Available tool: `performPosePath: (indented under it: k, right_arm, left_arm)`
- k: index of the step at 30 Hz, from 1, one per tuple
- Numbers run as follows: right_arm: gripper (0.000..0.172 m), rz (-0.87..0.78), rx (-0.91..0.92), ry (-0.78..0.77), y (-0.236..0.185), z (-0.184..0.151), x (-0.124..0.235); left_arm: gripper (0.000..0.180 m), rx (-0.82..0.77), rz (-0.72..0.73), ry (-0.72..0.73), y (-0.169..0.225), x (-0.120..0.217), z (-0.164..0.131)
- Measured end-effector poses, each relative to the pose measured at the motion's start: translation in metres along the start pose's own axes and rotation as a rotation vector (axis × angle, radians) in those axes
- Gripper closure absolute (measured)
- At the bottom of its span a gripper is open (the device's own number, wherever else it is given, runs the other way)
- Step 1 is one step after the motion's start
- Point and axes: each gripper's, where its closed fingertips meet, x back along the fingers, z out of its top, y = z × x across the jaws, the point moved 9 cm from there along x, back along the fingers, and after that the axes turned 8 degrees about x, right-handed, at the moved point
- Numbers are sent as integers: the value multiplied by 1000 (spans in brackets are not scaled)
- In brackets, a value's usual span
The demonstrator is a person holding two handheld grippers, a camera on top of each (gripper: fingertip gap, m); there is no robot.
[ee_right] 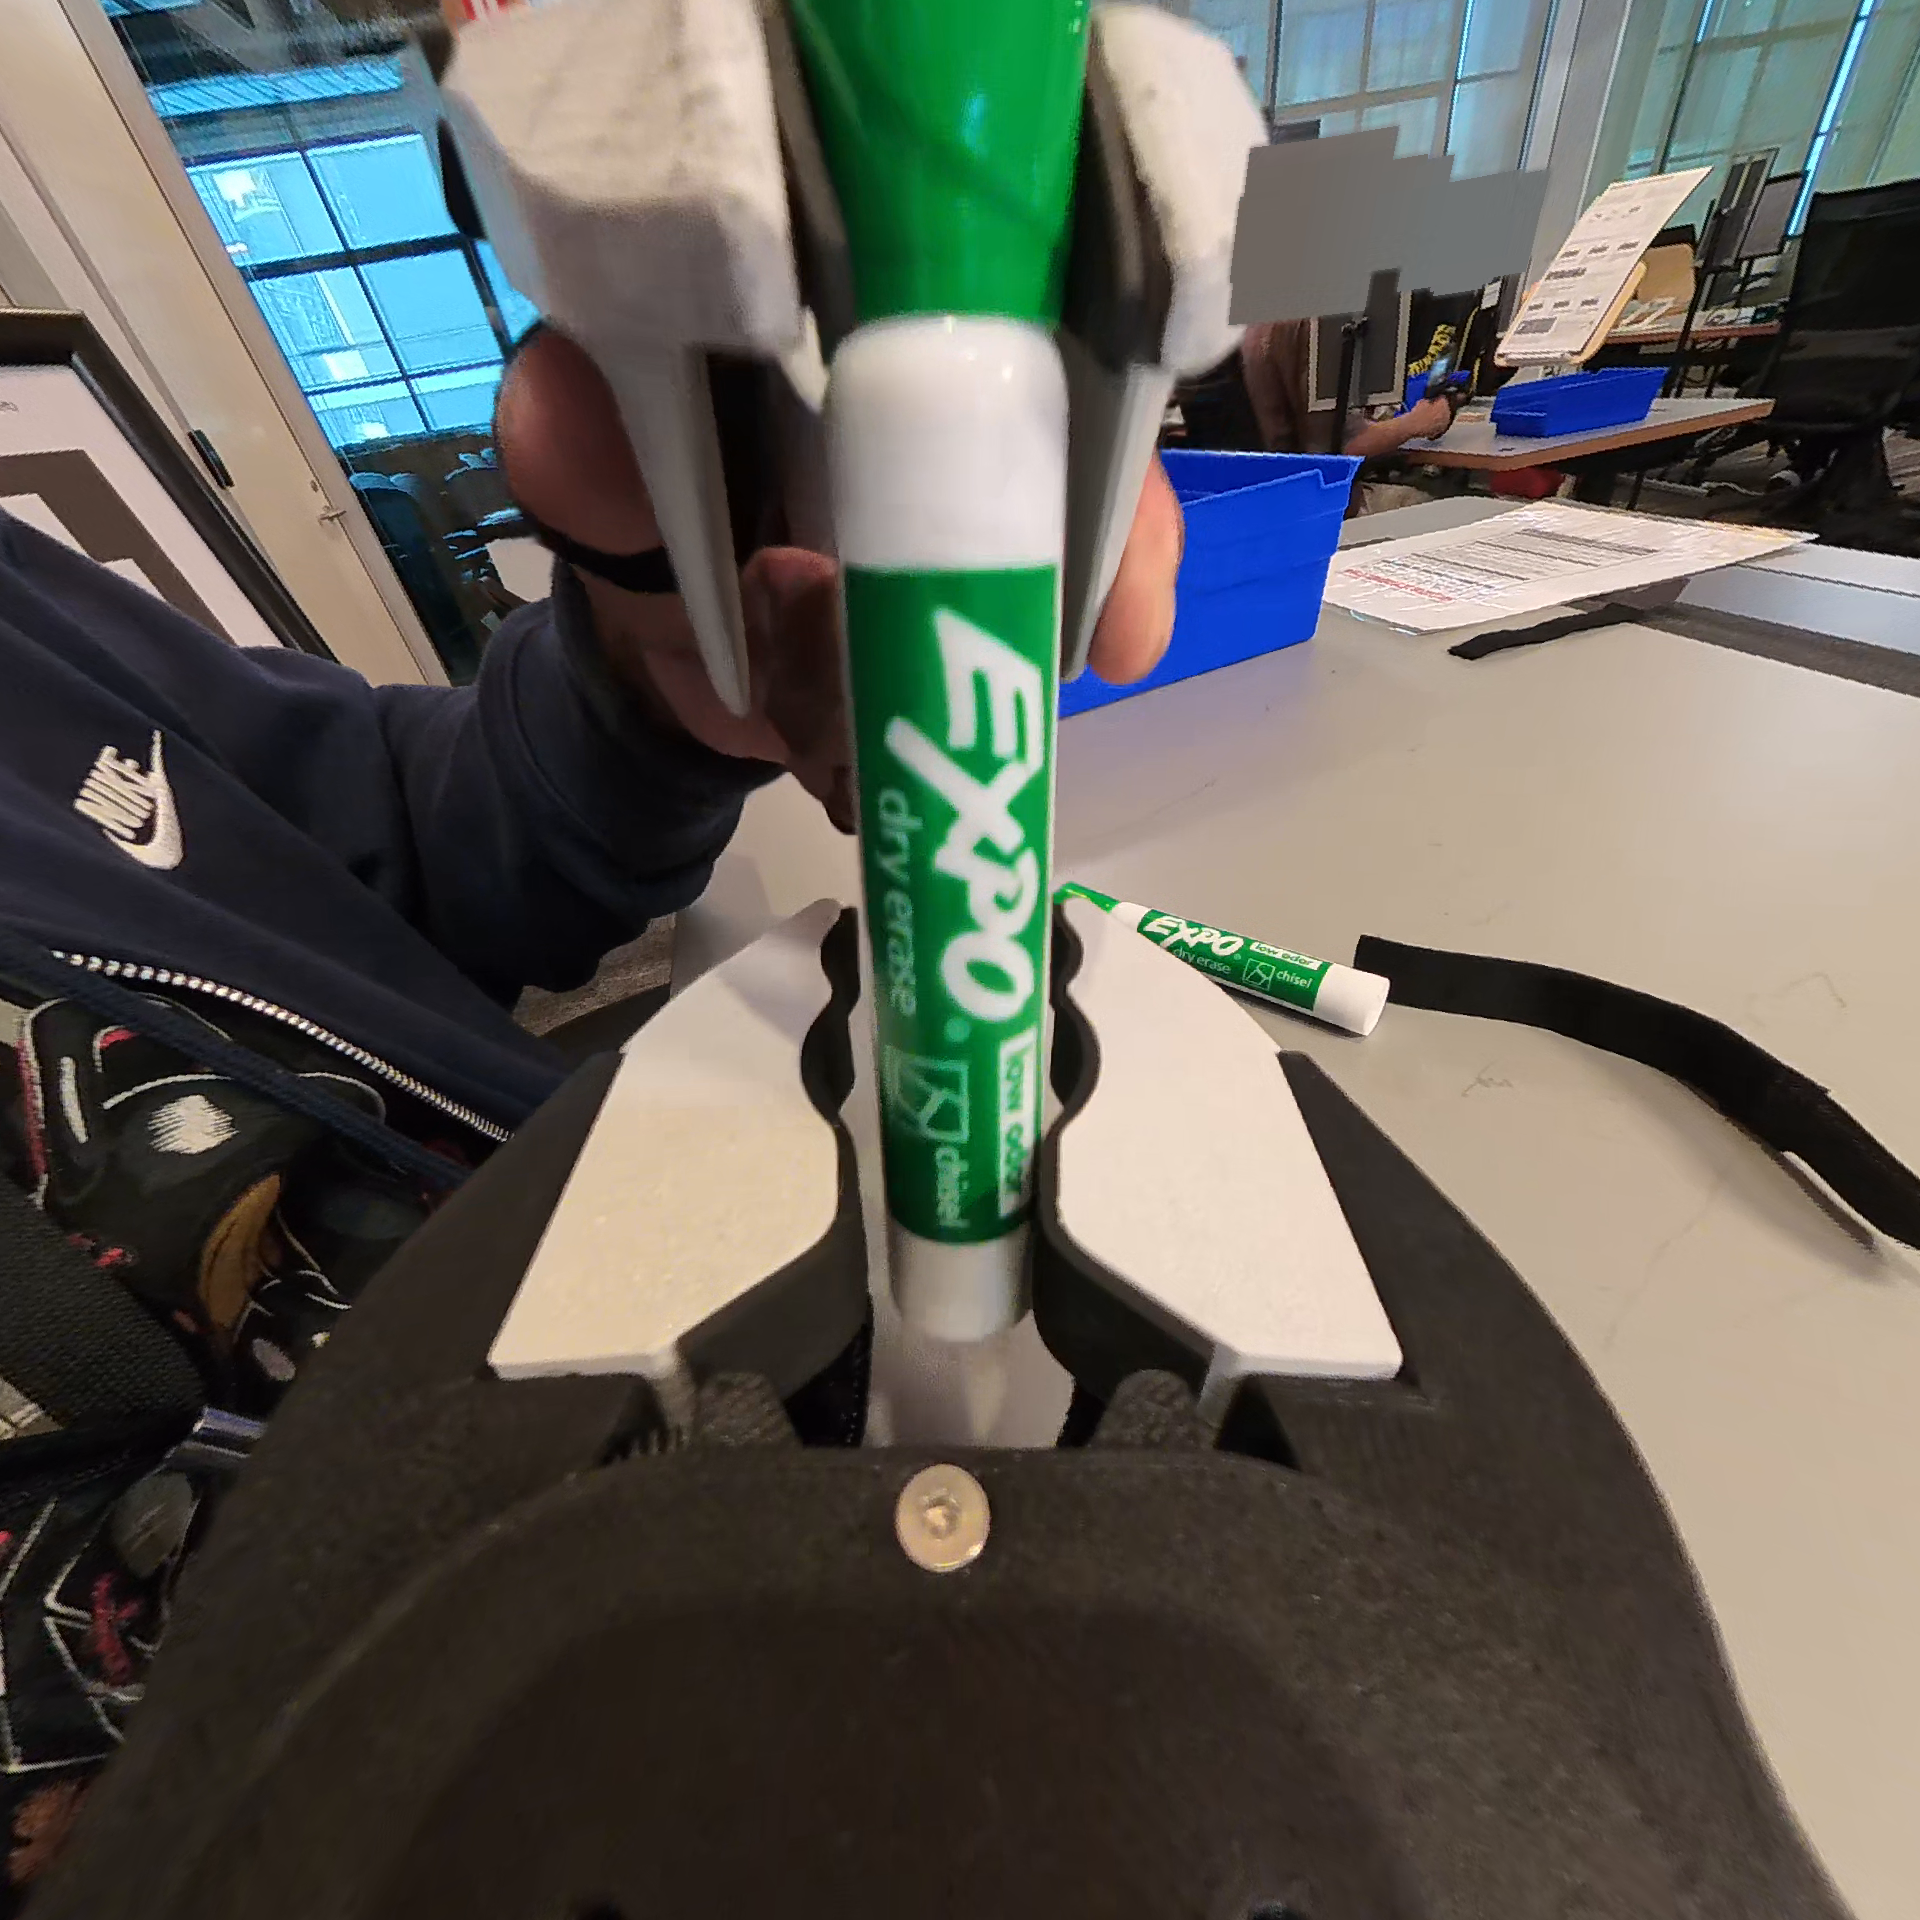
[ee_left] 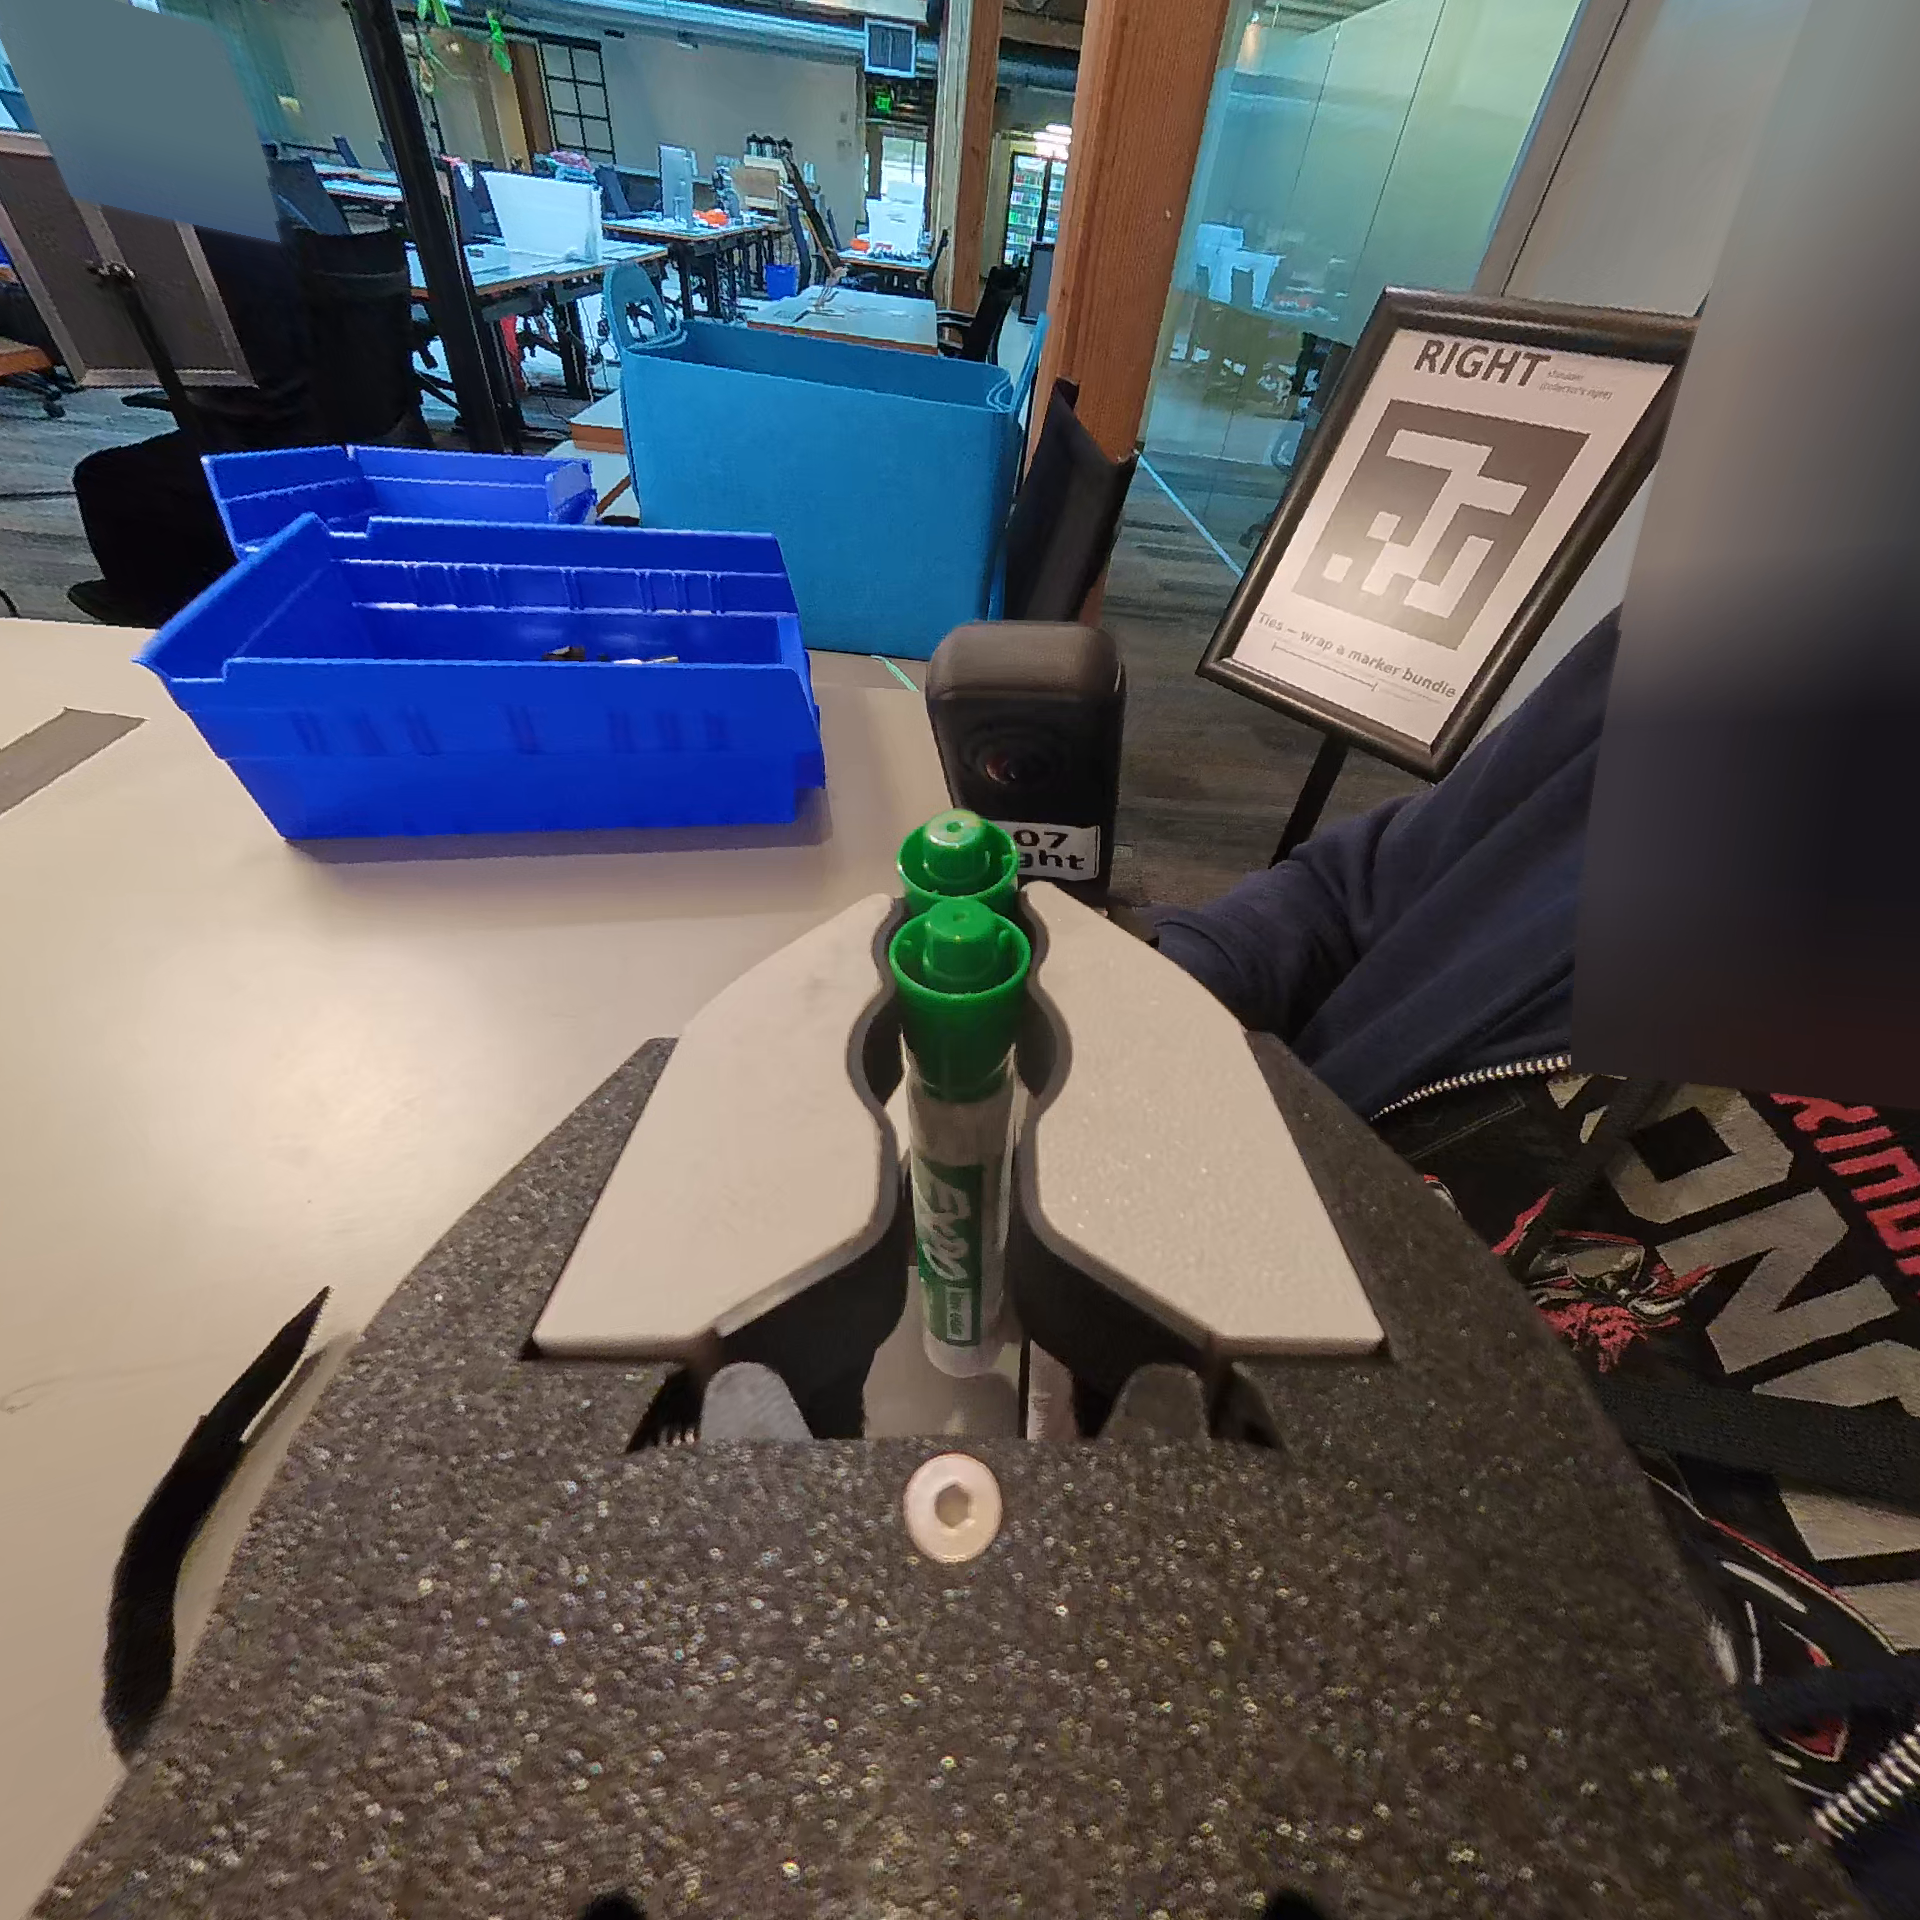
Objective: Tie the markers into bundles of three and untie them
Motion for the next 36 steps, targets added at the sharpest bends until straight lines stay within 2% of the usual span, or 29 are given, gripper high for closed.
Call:
performPosePath:
  k: [20,36]
  right_arm:
    - [130,-40,44,-33,-1,-1,-4]
    - [143,-40,50,-16,-2,1,-3]
  left_arm:
    - [163,-28,25,17,8,11,8]
    - [162,-1,-9,6,4,-4,-6]
